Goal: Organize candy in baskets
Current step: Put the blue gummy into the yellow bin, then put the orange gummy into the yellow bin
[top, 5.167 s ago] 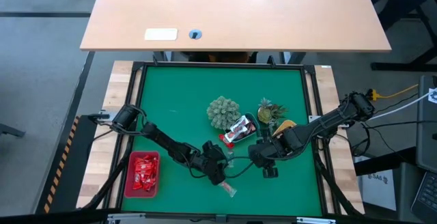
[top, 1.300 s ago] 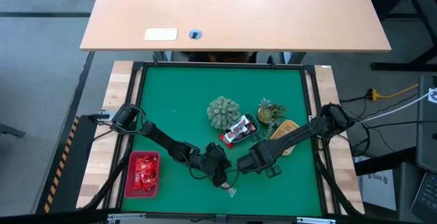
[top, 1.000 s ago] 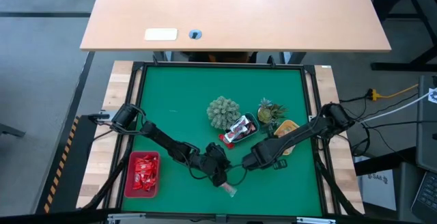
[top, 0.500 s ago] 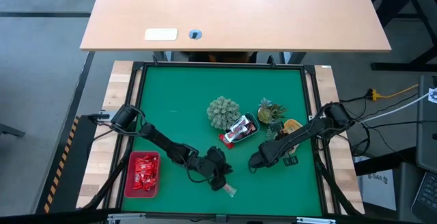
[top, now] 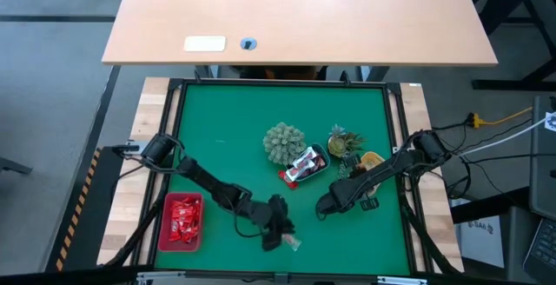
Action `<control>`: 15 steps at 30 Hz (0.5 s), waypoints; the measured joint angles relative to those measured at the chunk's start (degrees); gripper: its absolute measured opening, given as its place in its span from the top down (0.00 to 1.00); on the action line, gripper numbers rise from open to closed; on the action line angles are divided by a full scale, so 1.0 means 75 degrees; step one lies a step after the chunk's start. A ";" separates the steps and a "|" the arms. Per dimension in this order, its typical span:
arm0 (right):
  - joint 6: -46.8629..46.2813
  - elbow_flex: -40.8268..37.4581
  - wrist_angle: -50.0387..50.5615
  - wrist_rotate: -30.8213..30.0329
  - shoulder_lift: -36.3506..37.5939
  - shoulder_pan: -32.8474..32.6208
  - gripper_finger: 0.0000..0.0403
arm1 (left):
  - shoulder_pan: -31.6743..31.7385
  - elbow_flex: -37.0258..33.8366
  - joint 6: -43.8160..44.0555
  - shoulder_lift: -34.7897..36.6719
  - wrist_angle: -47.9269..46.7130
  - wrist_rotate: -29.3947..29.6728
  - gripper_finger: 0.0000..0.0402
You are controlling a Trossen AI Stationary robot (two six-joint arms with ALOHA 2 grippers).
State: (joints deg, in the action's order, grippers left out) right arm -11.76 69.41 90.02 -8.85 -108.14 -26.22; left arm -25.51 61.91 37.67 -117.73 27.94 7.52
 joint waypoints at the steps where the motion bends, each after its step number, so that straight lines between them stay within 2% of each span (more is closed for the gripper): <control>1: 0.0000 0.0000 0.0000 0.0001 0.0000 0.0000 0.83 | -0.0031 0.0000 -0.0098 0.0000 0.0063 -0.0150 0.80; 7: 0.0002 0.0003 0.0002 0.0001 0.0000 0.0000 0.61 | -0.0259 0.0003 -0.0504 0.0000 0.0136 -0.0350 0.77; 11: 0.0005 0.0003 0.0000 0.0007 0.0000 0.0000 0.50 | -0.0335 0.0002 -0.0506 0.0000 0.0147 -0.0325 0.67; 15: 0.0028 0.0003 0.0000 0.0007 0.0000 0.0000 0.44 | -0.0360 0.0003 -0.0879 0.0000 0.0151 -0.0143 0.55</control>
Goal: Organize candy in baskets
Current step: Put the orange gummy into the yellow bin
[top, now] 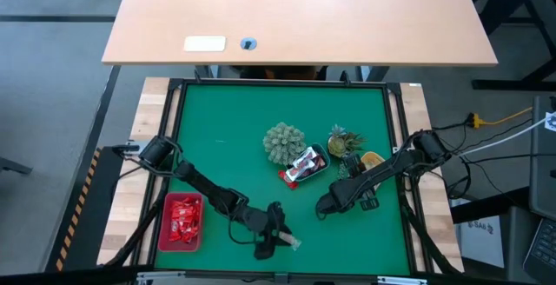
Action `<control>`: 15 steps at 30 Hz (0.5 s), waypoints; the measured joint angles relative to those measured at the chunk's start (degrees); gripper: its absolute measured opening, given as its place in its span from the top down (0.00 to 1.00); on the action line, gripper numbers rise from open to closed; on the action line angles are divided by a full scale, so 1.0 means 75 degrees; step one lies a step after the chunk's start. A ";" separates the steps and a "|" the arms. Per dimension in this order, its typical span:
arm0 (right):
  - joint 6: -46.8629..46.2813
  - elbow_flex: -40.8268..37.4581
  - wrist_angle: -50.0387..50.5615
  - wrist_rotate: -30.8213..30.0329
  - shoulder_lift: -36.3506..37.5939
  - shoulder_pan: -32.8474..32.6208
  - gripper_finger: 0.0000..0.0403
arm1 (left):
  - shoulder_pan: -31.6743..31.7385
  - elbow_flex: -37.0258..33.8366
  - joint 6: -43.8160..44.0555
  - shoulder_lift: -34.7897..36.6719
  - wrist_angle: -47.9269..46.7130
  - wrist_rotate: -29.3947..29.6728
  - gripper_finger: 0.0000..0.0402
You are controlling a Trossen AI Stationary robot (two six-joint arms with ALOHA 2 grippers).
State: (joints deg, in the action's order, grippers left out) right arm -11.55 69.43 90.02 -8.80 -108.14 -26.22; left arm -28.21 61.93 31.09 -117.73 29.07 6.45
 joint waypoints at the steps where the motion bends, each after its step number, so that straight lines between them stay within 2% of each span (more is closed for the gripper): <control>1: 0.0001 0.0000 0.0000 0.0001 0.0000 0.0000 0.43 | 0.0003 0.0000 -0.0295 0.0000 -0.0007 0.0069 0.53; 6: -0.0068 0.0000 0.0000 0.0140 0.0000 0.0000 0.42 | 0.0003 -0.0002 -0.1572 -0.0046 -0.0058 0.0295 0.45; 10: -0.0070 0.0003 -0.0005 0.0350 0.0016 0.0000 0.42 | -0.0022 0.0000 -0.2564 -0.0105 -0.0242 0.0298 0.45; 15: -0.0189 0.0003 -0.0003 0.0531 0.0414 0.0000 0.42 | -0.0058 0.0003 -0.3206 -0.0168 -0.0525 0.0296 0.46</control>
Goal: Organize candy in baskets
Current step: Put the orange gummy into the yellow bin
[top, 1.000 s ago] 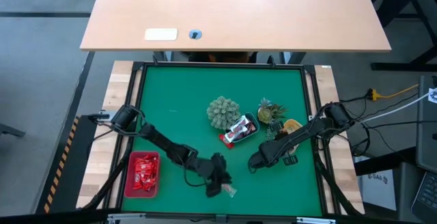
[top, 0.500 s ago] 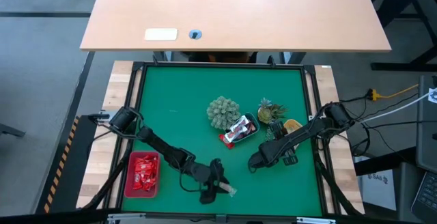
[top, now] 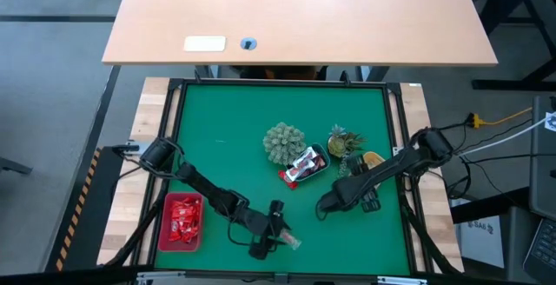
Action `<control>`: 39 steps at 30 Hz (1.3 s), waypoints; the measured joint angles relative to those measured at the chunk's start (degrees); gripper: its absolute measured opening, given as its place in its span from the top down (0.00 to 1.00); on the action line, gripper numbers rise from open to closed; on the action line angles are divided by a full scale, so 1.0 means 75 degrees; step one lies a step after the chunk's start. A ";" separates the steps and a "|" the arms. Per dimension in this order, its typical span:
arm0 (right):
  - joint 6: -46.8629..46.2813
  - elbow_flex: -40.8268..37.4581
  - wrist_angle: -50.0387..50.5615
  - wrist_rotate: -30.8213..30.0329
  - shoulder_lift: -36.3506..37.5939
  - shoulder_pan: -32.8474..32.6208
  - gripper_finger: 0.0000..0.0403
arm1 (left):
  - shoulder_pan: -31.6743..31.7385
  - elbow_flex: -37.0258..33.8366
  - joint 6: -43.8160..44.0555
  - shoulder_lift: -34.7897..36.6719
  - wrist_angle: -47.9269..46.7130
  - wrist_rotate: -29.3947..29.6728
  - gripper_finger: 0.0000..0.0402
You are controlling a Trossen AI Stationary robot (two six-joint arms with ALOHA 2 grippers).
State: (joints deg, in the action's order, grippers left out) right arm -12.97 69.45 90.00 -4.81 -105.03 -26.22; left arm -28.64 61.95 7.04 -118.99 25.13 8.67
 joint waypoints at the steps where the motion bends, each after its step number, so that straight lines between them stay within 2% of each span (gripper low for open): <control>1: -0.0059 0.0000 0.0000 0.0013 0.0123 0.0000 0.42 | -0.0001 0.0000 -0.0018 -0.0034 -0.0042 0.0002 0.46; 10: -0.0600 0.0003 0.0002 0.0181 0.1239 0.0000 0.42 | 0.0052 -0.0003 -0.0028 -0.0246 -0.0358 0.0234 0.47; 17: -0.1217 0.0003 -0.0299 0.0333 0.1835 0.0000 0.42 | 0.0061 0.0000 -0.0028 -0.0243 -0.0520 0.0448 0.55; 28: -0.1242 0.0003 -0.3328 0.0599 0.1873 0.0000 0.42 | 0.0066 -0.0003 0.0021 -0.0243 -0.0353 0.0530 0.75; 34: -0.1242 0.0003 -0.5456 0.0597 0.1873 0.0000 0.42 | 0.0114 -0.0003 0.0051 -0.0243 0.0710 0.0647 0.82; 39: -0.1243 0.0003 -0.6831 0.0705 0.1873 0.0000 0.42 | 0.0196 -0.0003 0.0043 -0.0240 0.1545 0.1251 0.84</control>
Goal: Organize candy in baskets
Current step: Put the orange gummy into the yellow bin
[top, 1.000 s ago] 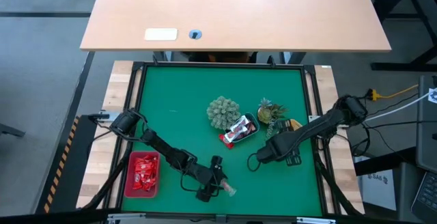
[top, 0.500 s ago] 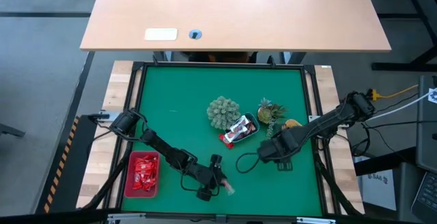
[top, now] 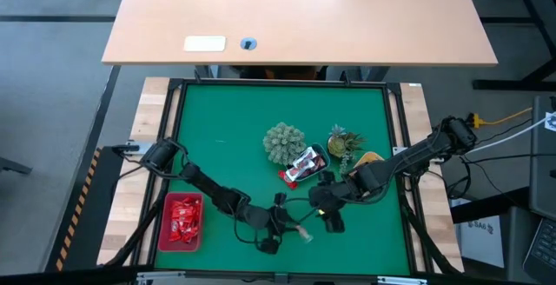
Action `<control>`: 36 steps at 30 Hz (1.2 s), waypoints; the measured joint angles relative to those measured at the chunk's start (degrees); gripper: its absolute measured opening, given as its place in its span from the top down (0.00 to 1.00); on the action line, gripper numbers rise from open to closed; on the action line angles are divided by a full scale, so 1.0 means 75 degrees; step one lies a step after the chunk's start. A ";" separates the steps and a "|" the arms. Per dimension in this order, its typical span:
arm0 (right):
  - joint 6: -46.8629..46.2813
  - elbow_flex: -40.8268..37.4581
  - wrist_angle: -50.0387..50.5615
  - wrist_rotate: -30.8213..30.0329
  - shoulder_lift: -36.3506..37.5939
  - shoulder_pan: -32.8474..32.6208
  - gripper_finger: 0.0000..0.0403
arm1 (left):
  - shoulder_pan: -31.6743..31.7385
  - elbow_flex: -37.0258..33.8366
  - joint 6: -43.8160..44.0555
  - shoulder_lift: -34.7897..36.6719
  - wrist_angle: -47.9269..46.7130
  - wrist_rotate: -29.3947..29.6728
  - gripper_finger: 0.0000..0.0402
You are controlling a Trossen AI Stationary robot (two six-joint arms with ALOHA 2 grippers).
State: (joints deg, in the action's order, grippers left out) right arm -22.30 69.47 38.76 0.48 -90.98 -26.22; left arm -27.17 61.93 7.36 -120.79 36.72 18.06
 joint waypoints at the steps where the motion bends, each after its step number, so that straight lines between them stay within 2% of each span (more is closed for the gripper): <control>1: 0.0000 0.0000 -0.0204 0.0066 0.0000 0.0000 0.42 | 0.0026 0.0000 0.0006 0.0000 0.0026 0.0110 0.84; 6: -0.0321 0.0000 -0.0855 0.0088 0.0000 -0.0002 0.42 | 0.0164 0.0000 0.0019 0.0000 0.0133 0.0694 0.84; 15: -0.1241 0.0000 -0.0880 0.0013 0.0000 0.0000 0.42 | 0.0337 0.0000 -0.0001 0.0000 0.1160 0.1285 0.85; 23: -0.1288 0.0000 -0.0659 0.0007 0.0000 0.0000 0.42 | 0.0392 0.0000 -0.0004 0.0000 0.1674 0.1313 0.85; 30: -0.1836 0.0000 -0.0115 0.0023 0.0000 -0.0002 0.42 | 0.0392 0.0000 -0.0004 0.0003 0.1915 0.1313 0.85; 36: -0.1856 0.0000 -0.0079 0.0383 0.0000 -0.0003 0.42 | 0.0392 0.0000 -0.0007 0.0003 0.1928 0.1310 0.85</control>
State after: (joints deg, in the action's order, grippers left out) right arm -36.22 69.47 38.17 3.35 -90.98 -26.24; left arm -24.23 61.93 7.31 -120.77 51.18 27.88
